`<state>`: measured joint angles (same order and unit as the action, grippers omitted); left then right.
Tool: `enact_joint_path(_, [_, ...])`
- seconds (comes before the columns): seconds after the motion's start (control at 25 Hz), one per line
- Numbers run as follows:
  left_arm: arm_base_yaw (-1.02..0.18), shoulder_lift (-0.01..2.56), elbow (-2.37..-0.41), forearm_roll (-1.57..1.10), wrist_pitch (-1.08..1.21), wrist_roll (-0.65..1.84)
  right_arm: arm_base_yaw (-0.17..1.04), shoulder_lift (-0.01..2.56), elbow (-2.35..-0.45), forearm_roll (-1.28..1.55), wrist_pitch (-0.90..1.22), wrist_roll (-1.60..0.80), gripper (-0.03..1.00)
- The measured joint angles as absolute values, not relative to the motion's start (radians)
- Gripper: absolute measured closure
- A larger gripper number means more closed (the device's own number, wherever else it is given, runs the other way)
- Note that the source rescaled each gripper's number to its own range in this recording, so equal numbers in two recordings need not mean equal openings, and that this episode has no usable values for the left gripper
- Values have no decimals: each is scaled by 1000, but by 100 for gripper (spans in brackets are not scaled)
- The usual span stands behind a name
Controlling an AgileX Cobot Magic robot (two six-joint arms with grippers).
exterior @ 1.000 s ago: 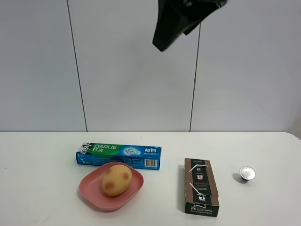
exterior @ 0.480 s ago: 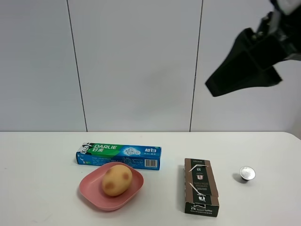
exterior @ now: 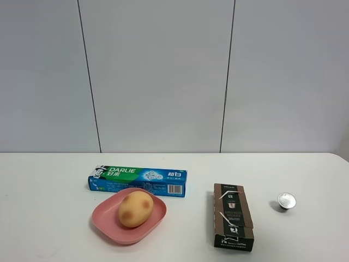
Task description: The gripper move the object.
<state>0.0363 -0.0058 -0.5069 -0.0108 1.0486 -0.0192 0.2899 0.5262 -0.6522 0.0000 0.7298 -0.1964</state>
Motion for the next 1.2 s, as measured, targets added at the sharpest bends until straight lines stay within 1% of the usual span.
enact_joint_path(0.28, [36, -6, -507, -11, 1049, -19, 125, 322, -622, 0, 996, -121, 26])
enact_joint_path(0.44, [36, -6, -507, -11, 1049, -19, 41, 229, -622, 0, 1112, -75, 26])
enact_joint_path(0.64, [36, -6, -507, -11, 1049, -19, 31, 133, -622, 0, 1159, -34, 26])
enact_joint_path(0.92, [36, -6, -507, -11, 1049, -19, 31, 2, -606, -6, 1163, -34, 26])
enact_joint_path(1.08, [36, -6, -507, -11, 1049, -19, 31, -3, -538, -8, 1173, -34, 26])
enact_joint_path(1.2, [36, -6, -507, -11, 1049, -19, 25, -3, -528, -8, 1143, -34, 26])
